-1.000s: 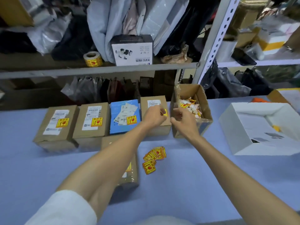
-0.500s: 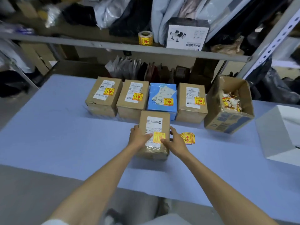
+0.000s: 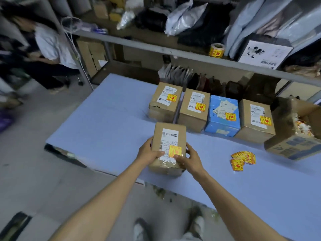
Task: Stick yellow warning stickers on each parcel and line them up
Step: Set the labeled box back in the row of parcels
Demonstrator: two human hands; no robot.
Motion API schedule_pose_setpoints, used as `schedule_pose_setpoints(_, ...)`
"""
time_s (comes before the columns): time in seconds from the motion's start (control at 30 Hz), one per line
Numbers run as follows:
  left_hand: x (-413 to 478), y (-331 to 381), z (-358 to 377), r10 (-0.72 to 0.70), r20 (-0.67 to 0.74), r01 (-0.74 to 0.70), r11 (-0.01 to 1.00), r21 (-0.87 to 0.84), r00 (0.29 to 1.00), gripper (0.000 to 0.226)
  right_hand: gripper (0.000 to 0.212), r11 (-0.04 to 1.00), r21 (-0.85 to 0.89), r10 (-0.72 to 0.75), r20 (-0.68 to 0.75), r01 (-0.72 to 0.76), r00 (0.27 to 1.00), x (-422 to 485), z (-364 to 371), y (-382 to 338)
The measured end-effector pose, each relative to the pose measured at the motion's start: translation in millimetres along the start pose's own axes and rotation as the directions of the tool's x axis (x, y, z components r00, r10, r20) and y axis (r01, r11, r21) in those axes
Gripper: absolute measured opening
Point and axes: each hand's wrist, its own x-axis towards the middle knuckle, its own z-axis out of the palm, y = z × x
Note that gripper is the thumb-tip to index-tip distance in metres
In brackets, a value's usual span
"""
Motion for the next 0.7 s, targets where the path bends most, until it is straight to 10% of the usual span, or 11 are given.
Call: schedule_pose_setpoints(0.7,128.4,29.7,-193.5,-0.02,-0.186,0.025,0.999,0.024,0.982,0.074,0.056,0.988,0.057,-0.146,0.087,0.142,0.985,158.3,153.1,-123.7)
